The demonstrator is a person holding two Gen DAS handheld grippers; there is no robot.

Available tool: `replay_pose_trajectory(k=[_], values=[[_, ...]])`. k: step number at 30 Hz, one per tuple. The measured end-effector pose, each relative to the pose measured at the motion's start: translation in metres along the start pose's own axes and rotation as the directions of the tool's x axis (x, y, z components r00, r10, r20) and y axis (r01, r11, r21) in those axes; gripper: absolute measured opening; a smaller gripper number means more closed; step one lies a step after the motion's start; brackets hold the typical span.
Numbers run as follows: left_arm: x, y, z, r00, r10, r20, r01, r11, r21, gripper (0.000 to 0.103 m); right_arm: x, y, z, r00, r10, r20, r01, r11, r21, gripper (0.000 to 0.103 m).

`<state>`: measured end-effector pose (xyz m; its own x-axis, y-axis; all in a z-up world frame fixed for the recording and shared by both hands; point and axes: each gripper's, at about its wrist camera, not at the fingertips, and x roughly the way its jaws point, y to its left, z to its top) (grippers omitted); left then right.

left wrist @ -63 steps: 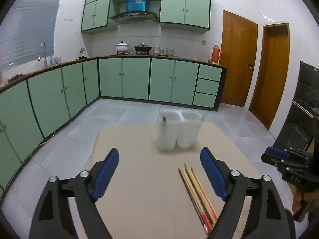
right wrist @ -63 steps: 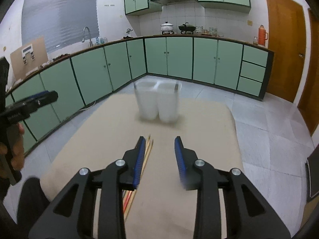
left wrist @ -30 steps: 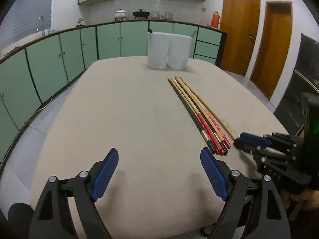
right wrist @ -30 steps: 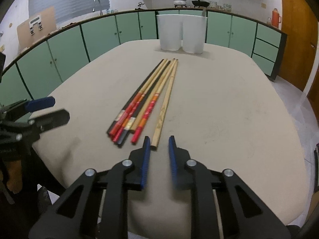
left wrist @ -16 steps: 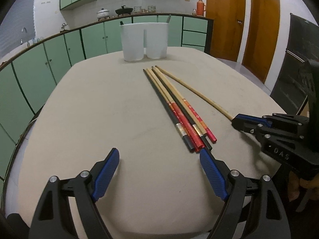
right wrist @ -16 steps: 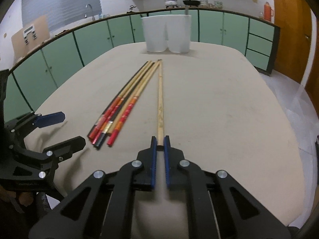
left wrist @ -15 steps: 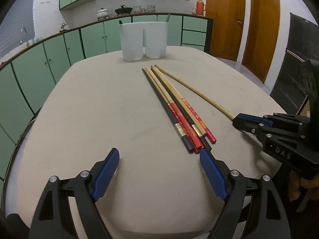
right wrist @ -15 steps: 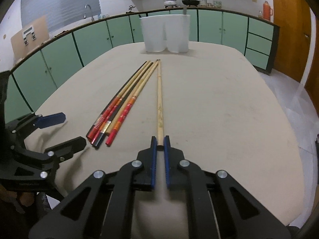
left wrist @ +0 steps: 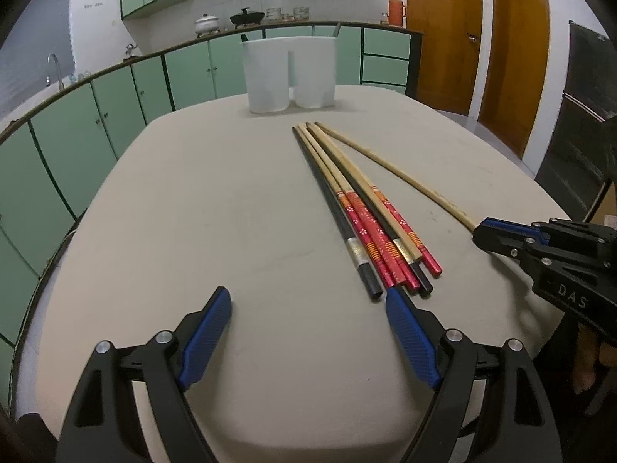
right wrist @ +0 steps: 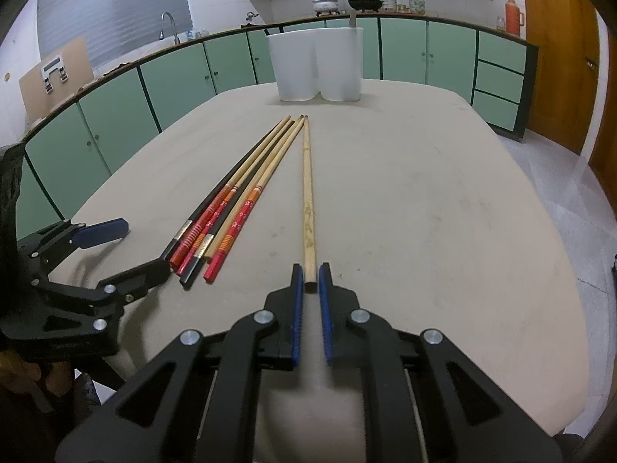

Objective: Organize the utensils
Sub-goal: 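Grasp the black chopstick with the left gripper while the right holds the wooden chopstick, then lift and carry both chopsticks in both grippers to the white utensil holder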

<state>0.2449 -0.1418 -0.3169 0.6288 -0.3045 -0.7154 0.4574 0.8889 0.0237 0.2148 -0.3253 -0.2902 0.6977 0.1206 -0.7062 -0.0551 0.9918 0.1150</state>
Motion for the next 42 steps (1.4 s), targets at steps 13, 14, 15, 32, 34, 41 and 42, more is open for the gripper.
replay_pose_trajectory(k=[13,14,15,32,34,41,42], values=[[0.003,0.011,0.005,0.996,0.059,0.06,-0.056,0.997,-0.054,0.007,-0.002,0.013,-0.003,0.986,-0.161,0.035,0.16,0.986,0.038,0.006],[0.002,0.013,0.005,0.996,0.066,0.059,-0.062,0.996,-0.064,0.007,-0.003,0.012,-0.004,0.982,-0.184,0.035,0.182,0.982,0.054,0.006],[0.001,0.014,0.005,0.996,0.07,0.058,-0.066,0.995,-0.072,0.007,-0.003,0.011,-0.004,0.98,-0.195,0.035,0.193,0.979,0.067,0.006],[0.003,0.018,0.003,0.997,0.031,0.067,-0.03,0.999,-0.022,0.015,-0.002,0.014,-0.005,0.991,-0.13,0.036,0.129,0.991,0.037,0.01],[0.005,0.016,0.007,0.998,0.011,0.066,-0.01,1.0,-0.021,0.008,-0.003,0.014,-0.004,0.992,-0.125,0.031,0.123,0.991,0.041,0.008],[-0.023,0.023,0.021,0.998,-0.015,0.053,0.02,0.995,-0.093,0.007,-0.023,0.015,0.004,0.992,-0.112,0.055,0.109,0.992,0.064,0.006],[-0.029,0.024,0.023,0.998,-0.015,0.053,0.021,0.995,-0.101,0.007,-0.031,0.015,0.007,0.992,-0.111,0.067,0.106,0.992,0.075,0.006]])
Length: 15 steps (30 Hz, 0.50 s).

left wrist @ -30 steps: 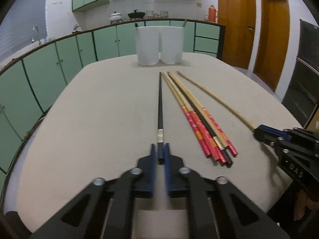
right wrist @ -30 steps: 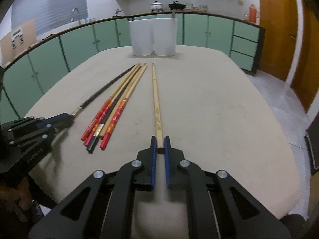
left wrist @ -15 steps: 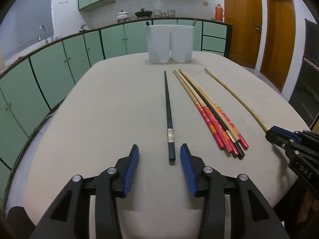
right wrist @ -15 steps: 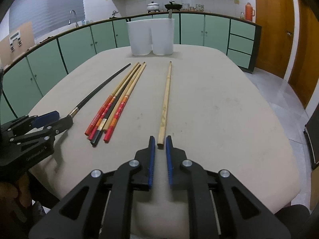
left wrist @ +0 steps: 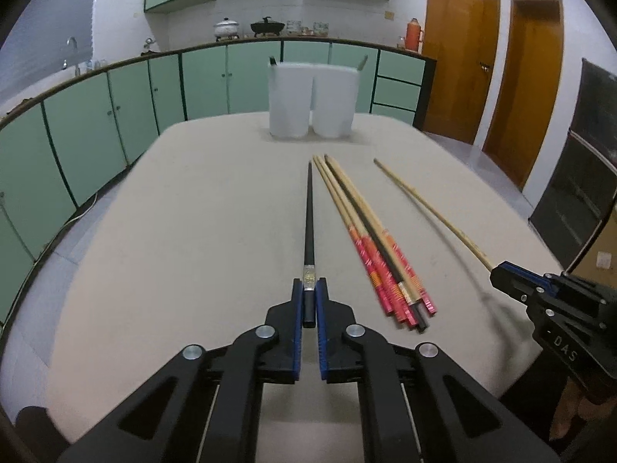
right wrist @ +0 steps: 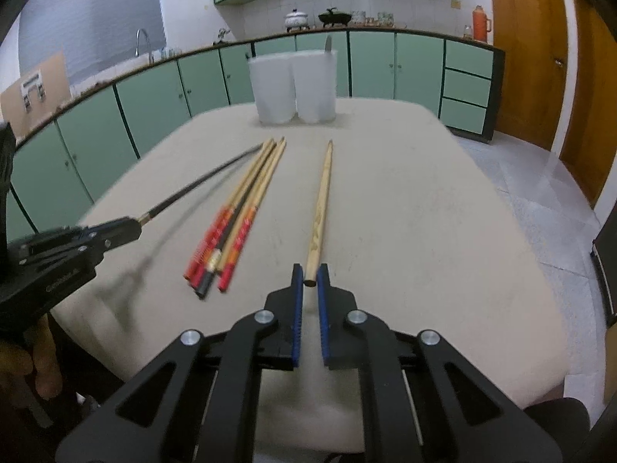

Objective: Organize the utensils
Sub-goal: 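Lift and carry both chopsticks in both grippers to the white utensil holder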

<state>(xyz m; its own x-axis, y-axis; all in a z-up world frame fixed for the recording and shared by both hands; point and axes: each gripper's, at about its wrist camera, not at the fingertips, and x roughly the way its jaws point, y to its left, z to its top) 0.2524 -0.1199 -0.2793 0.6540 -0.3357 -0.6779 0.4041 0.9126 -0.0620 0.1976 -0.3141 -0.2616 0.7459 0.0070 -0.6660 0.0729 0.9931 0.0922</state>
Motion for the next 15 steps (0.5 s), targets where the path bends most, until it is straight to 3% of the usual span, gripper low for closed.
replay_pose_trajectory(k=[8,15], values=[[-0.053,0.001,0.031,0.999,-0.008,0.041,0.009,1.0,-0.022,0.007,-0.054,0.004,0.039,0.995,0.01,0.104,-0.009,1.0,-0.014,0.006],[-0.084,0.008,0.068,0.995,-0.043,0.094,0.046,0.999,-0.022,0.007,-0.086,0.007,0.098,0.984,0.054,0.169,-0.042,0.996,-0.076,0.006]])
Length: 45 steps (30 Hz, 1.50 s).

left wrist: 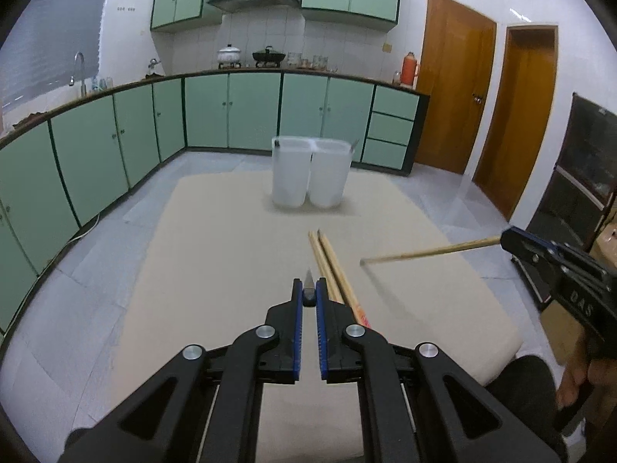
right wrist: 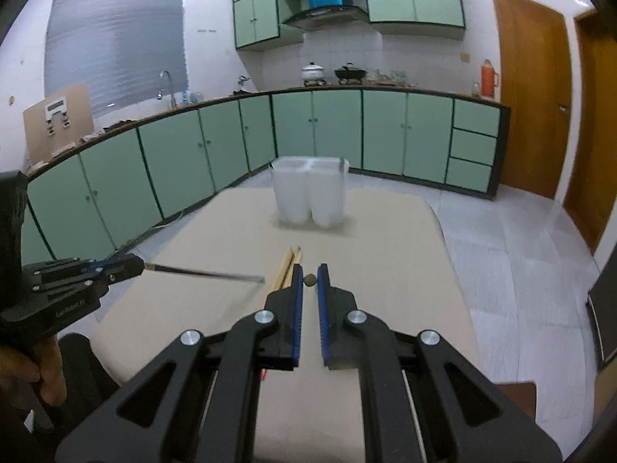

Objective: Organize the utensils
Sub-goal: 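Lift and carry both chopsticks in both grippers to the white utensil holder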

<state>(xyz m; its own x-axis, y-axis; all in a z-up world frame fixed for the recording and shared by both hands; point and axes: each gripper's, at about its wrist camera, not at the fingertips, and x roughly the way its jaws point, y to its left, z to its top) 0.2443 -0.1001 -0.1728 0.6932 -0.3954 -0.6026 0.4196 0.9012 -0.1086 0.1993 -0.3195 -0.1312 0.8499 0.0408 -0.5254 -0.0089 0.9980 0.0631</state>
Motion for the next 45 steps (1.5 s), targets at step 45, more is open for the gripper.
replay_pose_trajectory(k=[45], values=[[0.025,0.016,0.205,0.994,-0.093,0.053,0.087,0.99,0.114,0.007,0.059,-0.012,0.217,0.976,0.101,-0.191,-0.124,0.985,-0.117,0.006]])
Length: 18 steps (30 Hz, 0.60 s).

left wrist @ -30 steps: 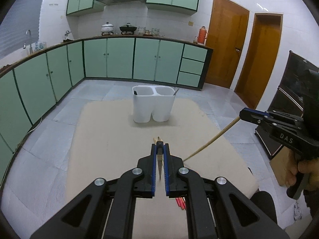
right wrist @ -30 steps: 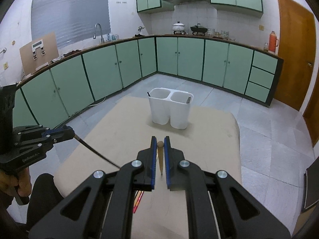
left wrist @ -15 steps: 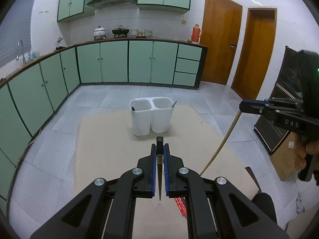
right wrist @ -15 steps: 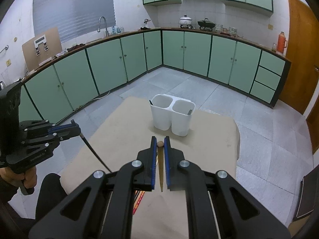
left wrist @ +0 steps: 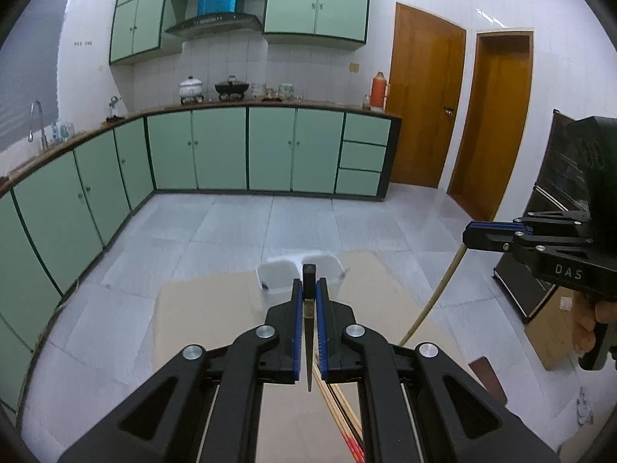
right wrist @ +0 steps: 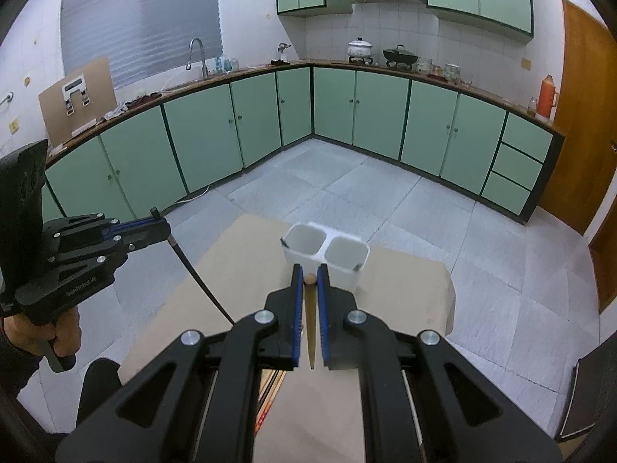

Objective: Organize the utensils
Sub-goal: 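Lift and carry both chopsticks in both grippers to the white utensil holder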

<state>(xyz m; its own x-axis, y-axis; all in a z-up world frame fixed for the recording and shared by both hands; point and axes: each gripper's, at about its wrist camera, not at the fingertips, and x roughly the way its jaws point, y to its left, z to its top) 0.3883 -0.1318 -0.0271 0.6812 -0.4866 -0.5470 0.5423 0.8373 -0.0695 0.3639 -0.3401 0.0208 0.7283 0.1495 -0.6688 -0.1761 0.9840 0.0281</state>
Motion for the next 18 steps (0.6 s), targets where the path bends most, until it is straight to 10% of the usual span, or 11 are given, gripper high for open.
replay_pose_trajectory(k=[18], values=[[0.066,0.021,0.098,0.989,0.065,0.136,-0.063,0.998,-0.019,0.007,0.054,-0.04,0.112,0.996,-0.066,0.066,0.064,0.997,0.034,0.006]])
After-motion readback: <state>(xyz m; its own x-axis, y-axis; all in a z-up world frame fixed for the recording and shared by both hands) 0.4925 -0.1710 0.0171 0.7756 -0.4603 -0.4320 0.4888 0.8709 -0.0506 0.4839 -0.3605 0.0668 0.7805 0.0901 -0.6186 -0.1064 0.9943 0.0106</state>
